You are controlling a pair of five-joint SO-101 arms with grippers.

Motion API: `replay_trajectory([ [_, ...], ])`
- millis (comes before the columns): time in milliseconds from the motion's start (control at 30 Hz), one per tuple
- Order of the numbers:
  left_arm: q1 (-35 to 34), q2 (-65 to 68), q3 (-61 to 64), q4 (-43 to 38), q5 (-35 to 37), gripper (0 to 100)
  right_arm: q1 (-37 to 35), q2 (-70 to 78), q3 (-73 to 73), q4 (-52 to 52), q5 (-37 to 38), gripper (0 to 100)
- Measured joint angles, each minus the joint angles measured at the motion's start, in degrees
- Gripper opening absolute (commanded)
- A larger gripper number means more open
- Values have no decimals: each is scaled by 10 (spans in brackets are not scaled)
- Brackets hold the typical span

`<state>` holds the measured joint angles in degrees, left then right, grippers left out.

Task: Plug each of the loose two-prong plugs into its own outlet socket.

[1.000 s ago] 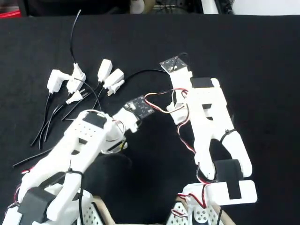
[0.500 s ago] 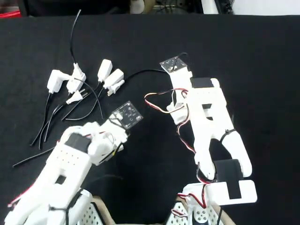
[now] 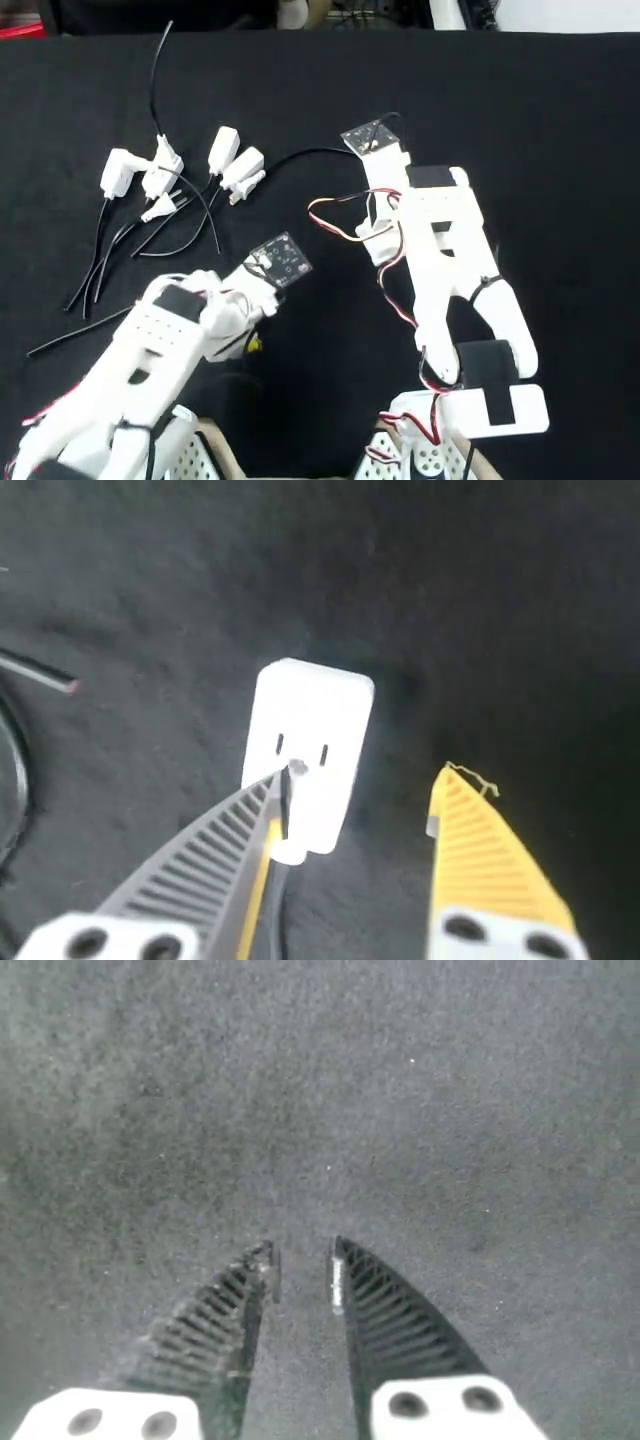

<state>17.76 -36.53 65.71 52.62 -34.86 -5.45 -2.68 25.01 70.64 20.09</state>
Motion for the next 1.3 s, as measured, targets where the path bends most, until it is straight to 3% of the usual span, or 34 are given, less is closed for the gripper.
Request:
replay_trajectory([
  [200,-23,149,-76,-30,-12,236,0,0,0,0,0,81],
  [400,-33,191,-102,-21,-49,233,0,0,0,0,0,81],
  [533,-42,191,-104,-20,-67,150,0,0,0,0,0,81],
  [667,-44,193,-122,10,-67,24,0,0,0,0,0,81],
  [833,-43,193,-165,72,-38,30,0,0,0,0,0,81],
  [1000,17,193,-175,120,-29,30,0,0,0,0,1,81],
  [1100,47,198,-175,109,-11,50,0,0,0,0,13,81],
  [1300,47,200,-177,99,33,292,0,0,0,0,17,81],
])
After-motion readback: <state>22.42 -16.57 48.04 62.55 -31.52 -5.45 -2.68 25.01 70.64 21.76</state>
